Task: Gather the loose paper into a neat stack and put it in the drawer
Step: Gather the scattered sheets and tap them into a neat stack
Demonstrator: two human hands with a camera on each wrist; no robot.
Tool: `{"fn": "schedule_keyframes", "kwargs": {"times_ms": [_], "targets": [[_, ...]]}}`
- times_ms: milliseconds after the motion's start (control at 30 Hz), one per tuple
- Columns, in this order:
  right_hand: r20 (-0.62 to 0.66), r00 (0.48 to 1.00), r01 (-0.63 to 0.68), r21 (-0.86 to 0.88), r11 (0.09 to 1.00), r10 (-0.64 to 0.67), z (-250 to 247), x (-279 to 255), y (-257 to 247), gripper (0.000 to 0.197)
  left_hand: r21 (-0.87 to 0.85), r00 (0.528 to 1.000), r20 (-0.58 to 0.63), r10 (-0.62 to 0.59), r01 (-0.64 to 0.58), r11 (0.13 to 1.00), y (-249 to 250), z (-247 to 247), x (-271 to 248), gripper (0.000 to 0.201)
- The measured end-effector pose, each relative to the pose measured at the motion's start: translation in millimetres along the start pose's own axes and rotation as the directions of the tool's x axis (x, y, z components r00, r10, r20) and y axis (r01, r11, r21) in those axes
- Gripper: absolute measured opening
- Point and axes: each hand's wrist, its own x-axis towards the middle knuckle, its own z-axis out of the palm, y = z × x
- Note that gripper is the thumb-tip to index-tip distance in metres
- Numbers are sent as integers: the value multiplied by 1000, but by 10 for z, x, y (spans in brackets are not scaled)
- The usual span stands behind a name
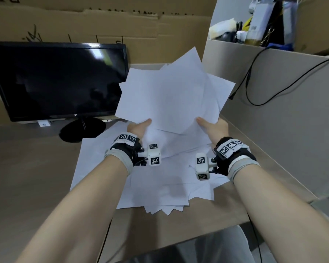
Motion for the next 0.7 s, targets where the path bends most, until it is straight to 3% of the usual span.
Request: {"fn": "schedule_keyframes", "kwargs": {"times_ms": [100, 167, 233, 300, 400, 533, 600, 700], "targets": [[27, 1000, 7, 69, 998, -8, -21, 8, -31, 26, -125, 1000, 7, -5, 6, 992, 10, 24, -63, 87], [33, 999, -7, 118, 993, 3, -21, 5, -31, 27, -236, 998, 38, -48, 56, 970, -23, 21, -103, 106], [24, 1000, -15, 143, 990, 12, -27, 3, -4, 31, -232, 989, 90, -120, 137, 963, -177, 27, 9, 136], [10, 1000, 0, 125, 992, -2, -48, -5, 38, 39, -160, 986, 97, -134, 148, 976, -347, 44, 175, 141], [8, 1000, 21, 76, 997, -22, -52, -6, 127, 44, -64, 994, 97, -55, 62, 996, -270, 62, -29, 115], [44, 999, 2, -22, 1000, -1, -23, 43, 212, 31, -126, 990, 110, 93, -79, 989, -183, 184, -164, 34], [55, 998, -5, -26, 1000, 6, -25, 57, 223, 26, -128, 988, 95, 121, -109, 986, -157, 244, -162, 25], [29, 999, 21, 38, 999, -22, -49, 68, 179, 26, -149, 988, 42, 146, -139, 979, -112, 256, -115, 26]]}}
